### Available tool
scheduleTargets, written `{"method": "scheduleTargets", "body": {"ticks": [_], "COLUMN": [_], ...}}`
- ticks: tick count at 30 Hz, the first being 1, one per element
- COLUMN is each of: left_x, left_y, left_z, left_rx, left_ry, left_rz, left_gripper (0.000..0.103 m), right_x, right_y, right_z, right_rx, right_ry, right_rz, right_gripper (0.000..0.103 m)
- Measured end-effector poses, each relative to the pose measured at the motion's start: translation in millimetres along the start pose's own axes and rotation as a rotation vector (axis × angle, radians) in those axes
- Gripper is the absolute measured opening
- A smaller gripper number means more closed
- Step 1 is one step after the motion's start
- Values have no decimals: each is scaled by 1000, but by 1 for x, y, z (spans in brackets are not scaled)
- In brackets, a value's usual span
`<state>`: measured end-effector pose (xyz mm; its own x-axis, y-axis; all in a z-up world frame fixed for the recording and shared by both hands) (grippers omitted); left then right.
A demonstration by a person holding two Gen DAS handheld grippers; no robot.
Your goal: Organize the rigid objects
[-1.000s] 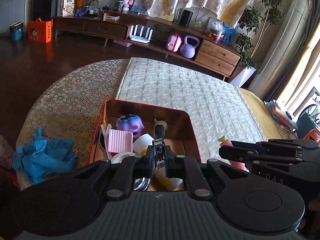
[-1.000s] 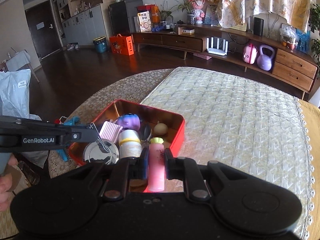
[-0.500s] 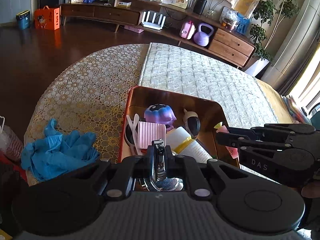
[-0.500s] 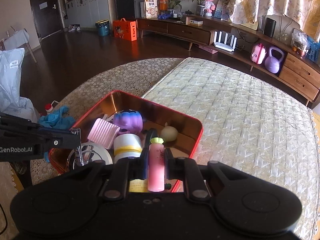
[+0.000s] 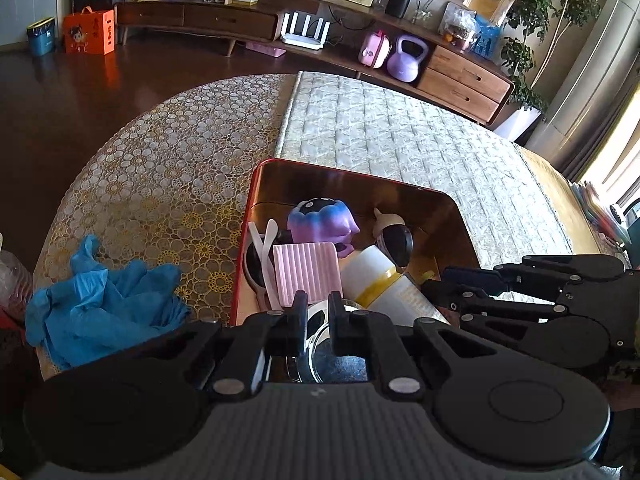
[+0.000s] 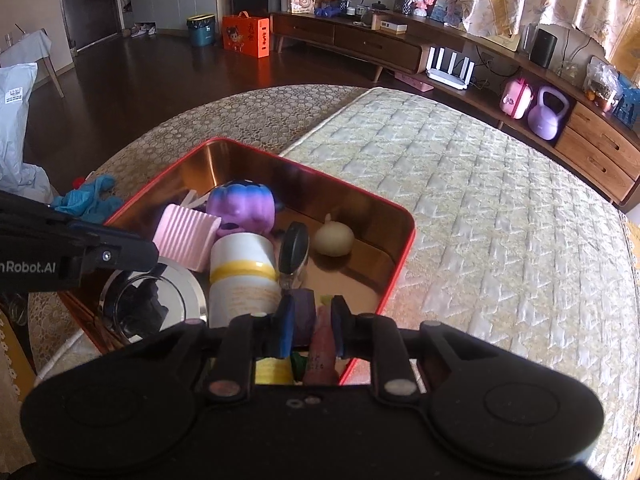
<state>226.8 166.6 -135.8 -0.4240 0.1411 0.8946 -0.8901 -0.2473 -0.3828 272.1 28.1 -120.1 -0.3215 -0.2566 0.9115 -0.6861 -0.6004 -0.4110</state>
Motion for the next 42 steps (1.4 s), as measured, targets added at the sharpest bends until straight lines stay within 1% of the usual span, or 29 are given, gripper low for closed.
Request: {"method": "scheduleTargets", "body": {"ticks": [1,3,7,13,20,26,28,32,35,36,42], "left_x": [0,0,1,8,24,38,44,53,64,67,81], "left_y": [0,1,3,9,16,24,27,34,40,42,54], "left_z": [1,2,5,13,29,42,46,53,61,64,77], "left_rx": [-1,0,0,-17,-56,-86,-96,-119,-136,-146,-172], "left_ry": [-2,-11,-16,-36,-53,-70,-70,-80,-103,-108,-81], "left_rz": [1,4,2,4,30,56,65,82,112,122,144], "left_gripper": [10,10,10,10,10,10,11,11,11,11,11], "right_x": [2,7,18,37,62,86,93,109,121,126,145], "right_y": [1,2,7,17,30,41,45,53,61,64,76], "right_z": [1,2,2,0,1,1,0,-4,-7,-8,-13], "right_rx": [-5,-12,-26,-55,-95,-105,-111,-107,-108,-107,-107], "right_ry": [0,-9,-42,-78,-114,-129,-138,-141,-142,-141,-139], "right_rz": [2,3,12,23,50,92,107,146,182,192,237], "right_gripper": [24,25,31,35,40,46,50,55,58,60,67]}}
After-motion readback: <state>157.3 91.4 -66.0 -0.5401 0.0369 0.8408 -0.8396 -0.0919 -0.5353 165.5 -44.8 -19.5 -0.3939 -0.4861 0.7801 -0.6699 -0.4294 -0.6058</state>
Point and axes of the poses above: each gripper's, at about its wrist camera, not at the fingertips, and x roughly against the way its jaws point, z to its right, y to its underside, the point moved 6 cm from there along -x, roughly the way its jaws point, and after that the axes turned 14 degrees about -z, right-handed, at the moved point
